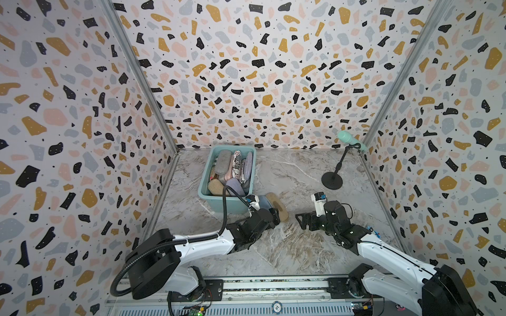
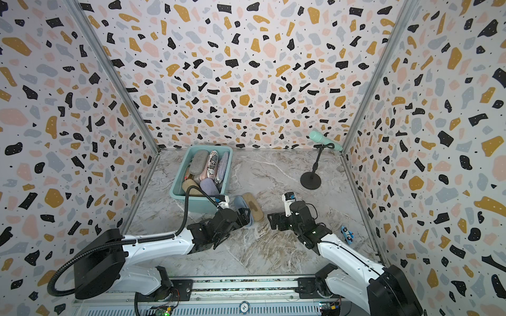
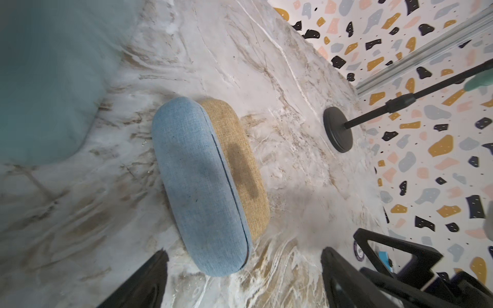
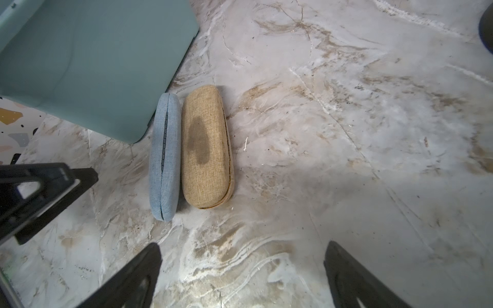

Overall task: Put the glasses cases into the storage boxes
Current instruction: Adjust the glasses case at the center of the board.

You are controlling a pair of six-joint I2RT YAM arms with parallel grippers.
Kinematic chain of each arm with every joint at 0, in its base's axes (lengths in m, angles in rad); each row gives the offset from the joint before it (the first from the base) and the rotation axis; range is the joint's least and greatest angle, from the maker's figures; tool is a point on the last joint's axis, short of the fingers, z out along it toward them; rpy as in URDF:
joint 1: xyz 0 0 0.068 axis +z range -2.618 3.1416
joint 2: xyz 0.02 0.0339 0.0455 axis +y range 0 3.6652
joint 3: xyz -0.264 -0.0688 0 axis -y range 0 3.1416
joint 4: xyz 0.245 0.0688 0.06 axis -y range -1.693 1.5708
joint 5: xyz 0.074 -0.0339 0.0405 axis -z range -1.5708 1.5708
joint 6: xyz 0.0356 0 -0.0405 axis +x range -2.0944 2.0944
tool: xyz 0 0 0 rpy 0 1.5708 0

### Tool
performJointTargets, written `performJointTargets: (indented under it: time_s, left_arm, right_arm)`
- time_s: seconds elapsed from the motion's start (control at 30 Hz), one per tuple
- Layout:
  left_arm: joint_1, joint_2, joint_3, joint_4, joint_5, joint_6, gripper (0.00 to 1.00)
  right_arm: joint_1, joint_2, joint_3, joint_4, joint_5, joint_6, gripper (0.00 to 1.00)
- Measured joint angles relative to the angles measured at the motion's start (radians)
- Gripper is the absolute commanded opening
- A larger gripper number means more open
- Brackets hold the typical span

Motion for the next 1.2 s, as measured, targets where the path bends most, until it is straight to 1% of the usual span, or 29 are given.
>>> performJointTargets:
  time_s: [0.2,0.4,0.73,1.0,1.2]
  left_arm:
    - [-0.003,0.111,0.074,-0.059,-0.033,0.005,0.89]
    - [-0.004,0.214,0.162,-0.131,-0.064,0.037,0.89]
    - [-0.004,0.278,0.184,-0.22,-0.15,0.066,0.83]
    - [-0.004,0.278,0.182,-0.289,-0.17,0.1,0.81]
    - [-0.004,0.205,0.147,-0.319,-0.167,0.137,0.82]
  right_arm:
    - [-0.006,-0.01,-0.001,0.0,-0.001,-0.002,0.97]
    - [-0.007,-0.011,-0.006,0.001,-0.005,-0.002,0.97]
    - [-0.013,-0.011,-0.021,0.009,-0.013,-0.002,0.97]
    - [-0.015,-0.011,-0.023,0.016,-0.016,-0.002,0.97]
    - [-0.016,-0.011,-0.023,0.017,-0.018,-0.002,0.97]
